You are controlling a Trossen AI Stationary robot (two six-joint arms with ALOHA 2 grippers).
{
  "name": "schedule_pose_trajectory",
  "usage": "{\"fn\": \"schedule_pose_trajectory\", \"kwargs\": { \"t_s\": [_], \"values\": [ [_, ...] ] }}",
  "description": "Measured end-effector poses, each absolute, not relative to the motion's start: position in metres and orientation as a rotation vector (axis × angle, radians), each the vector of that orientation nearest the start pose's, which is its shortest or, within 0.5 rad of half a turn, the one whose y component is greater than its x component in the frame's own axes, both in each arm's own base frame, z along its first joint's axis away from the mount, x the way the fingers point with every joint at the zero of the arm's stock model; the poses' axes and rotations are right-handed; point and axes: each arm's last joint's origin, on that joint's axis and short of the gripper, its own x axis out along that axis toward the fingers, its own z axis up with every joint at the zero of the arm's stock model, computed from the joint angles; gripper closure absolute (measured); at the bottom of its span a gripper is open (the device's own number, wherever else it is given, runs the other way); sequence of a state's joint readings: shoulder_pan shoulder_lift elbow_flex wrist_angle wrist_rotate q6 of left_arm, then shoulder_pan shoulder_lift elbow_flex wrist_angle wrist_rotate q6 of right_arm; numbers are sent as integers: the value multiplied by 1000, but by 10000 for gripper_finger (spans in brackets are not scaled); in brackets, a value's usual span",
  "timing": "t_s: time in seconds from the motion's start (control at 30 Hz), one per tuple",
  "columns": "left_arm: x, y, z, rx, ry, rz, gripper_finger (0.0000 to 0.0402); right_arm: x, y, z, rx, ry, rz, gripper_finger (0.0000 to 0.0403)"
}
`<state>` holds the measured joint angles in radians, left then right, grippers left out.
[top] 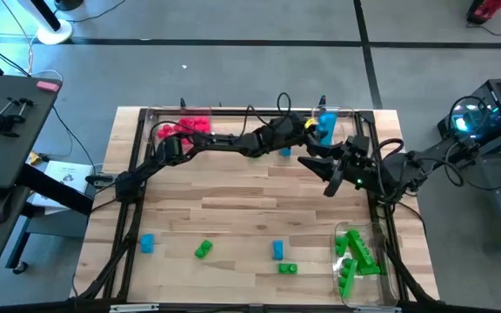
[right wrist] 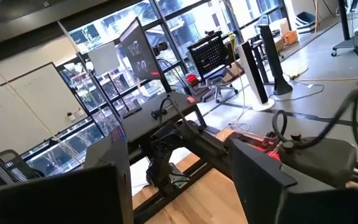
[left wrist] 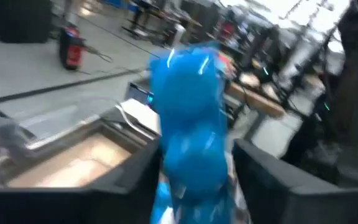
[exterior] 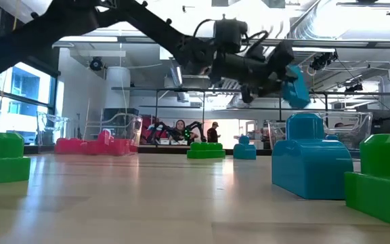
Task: Sort blocks
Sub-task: Put the blue game piece into the top right transparent bin
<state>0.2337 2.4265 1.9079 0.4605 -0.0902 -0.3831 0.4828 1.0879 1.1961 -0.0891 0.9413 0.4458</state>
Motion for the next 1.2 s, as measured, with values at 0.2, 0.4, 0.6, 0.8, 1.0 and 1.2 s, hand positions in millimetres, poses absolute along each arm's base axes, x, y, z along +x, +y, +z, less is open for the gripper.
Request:
{"fn": "schedule_pose_trajectory", "kwargs": {
  "t_s": [0.2,0.4,0.6,0.8,1.0,1.2],
  "values": [
    [543,126,205,-375,-1,252,96,212,85,420,436,-98,-451,242],
    [527,141,245,-401,29,96,75,213,86,420,462,-98,-419,242],
    [478,171,291,-450,314,45,76,212,88,420,438,-90,-405,242],
    [399,185,330,-454,664,141,76,212,88,421,394,-84,-409,242],
    [314,159,360,-467,1107,337,76,212,87,420,374,-78,-413,242],
    [260,85,380,-359,1213,437,76,212,87,420,350,-73,-414,242]
  ]
}}
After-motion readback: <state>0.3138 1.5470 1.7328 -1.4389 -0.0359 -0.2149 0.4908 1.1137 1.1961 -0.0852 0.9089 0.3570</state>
